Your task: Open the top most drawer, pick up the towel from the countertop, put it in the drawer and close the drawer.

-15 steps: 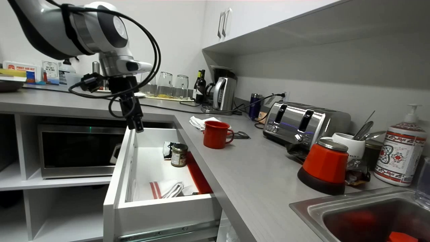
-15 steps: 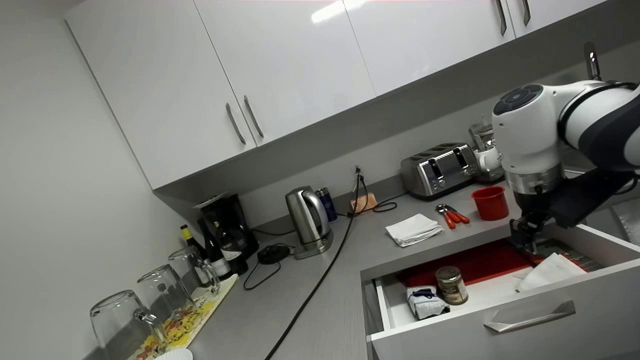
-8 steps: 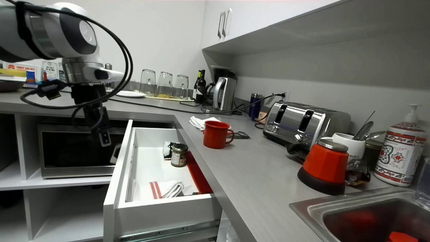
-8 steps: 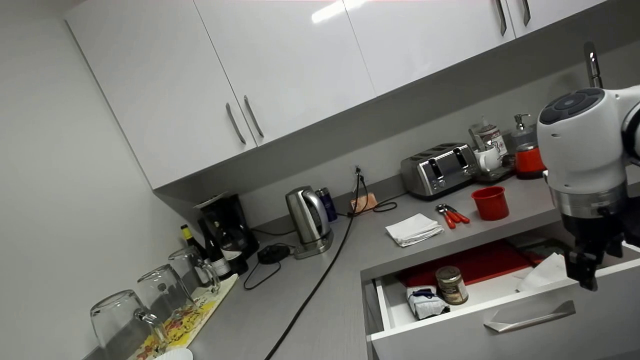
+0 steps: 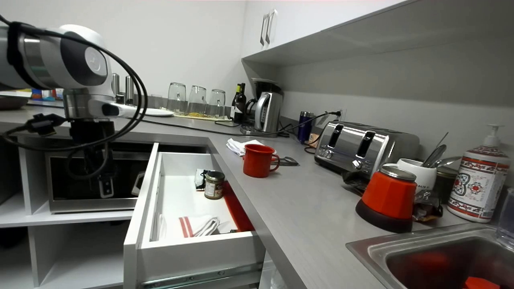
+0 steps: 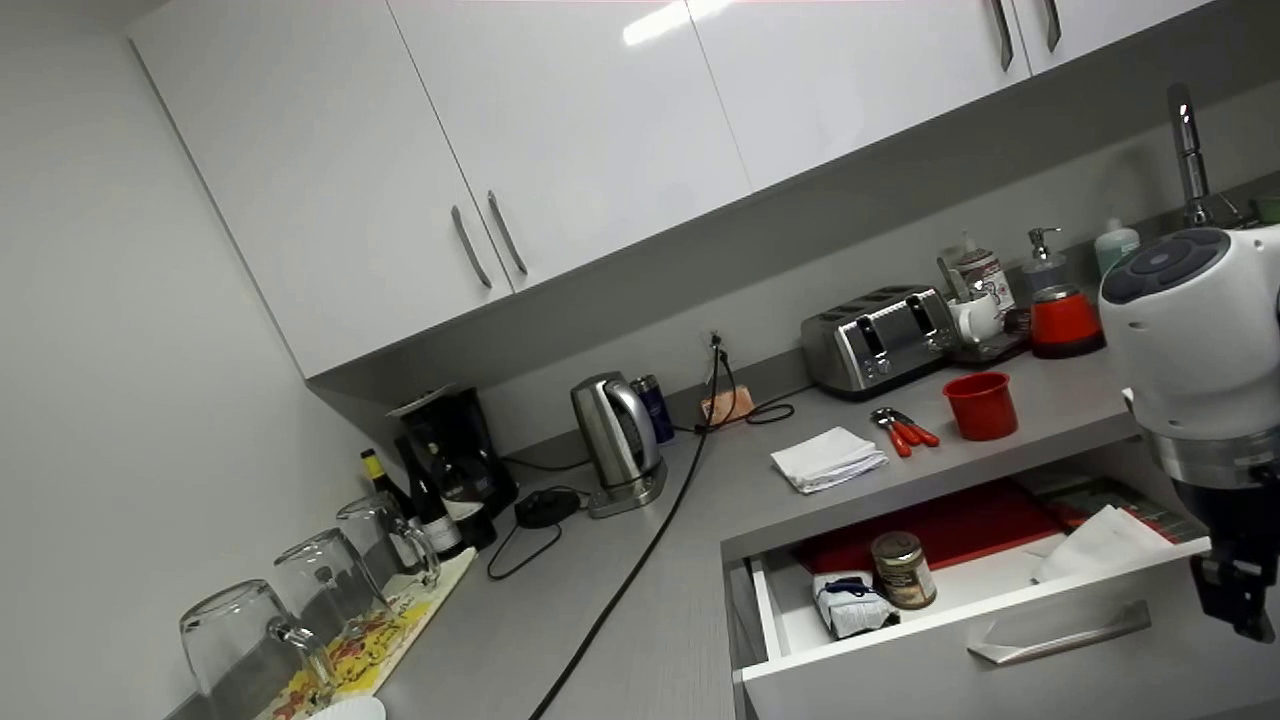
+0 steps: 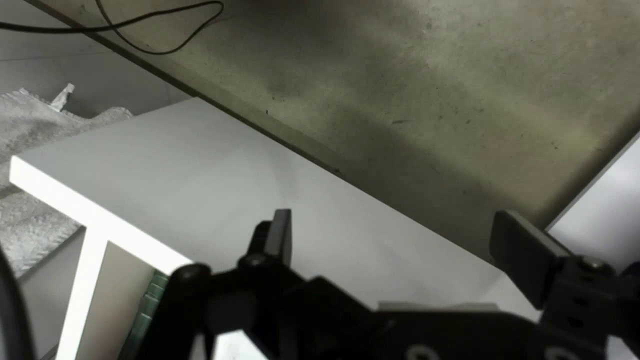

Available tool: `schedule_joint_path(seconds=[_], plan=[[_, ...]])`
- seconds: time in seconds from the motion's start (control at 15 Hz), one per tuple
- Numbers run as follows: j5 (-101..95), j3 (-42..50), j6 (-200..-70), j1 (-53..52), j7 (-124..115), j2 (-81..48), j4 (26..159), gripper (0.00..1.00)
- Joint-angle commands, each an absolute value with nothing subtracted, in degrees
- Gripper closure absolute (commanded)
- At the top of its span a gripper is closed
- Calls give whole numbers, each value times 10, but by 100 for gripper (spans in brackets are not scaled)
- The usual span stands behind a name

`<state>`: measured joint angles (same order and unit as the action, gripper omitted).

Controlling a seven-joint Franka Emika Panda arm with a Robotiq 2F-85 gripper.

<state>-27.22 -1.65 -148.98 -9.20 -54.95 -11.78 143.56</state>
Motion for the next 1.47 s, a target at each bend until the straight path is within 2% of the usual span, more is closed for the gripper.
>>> schedule_joint_path(seconds=[0.0, 0.8, 1.4], plan=[[-267, -3, -1485, -105, -545, -169, 1406, 0], [-362, 116, -1523, -178, -642, -307, 1303, 0], [-330, 177, -1514, -134, -686, -344, 1202, 0]])
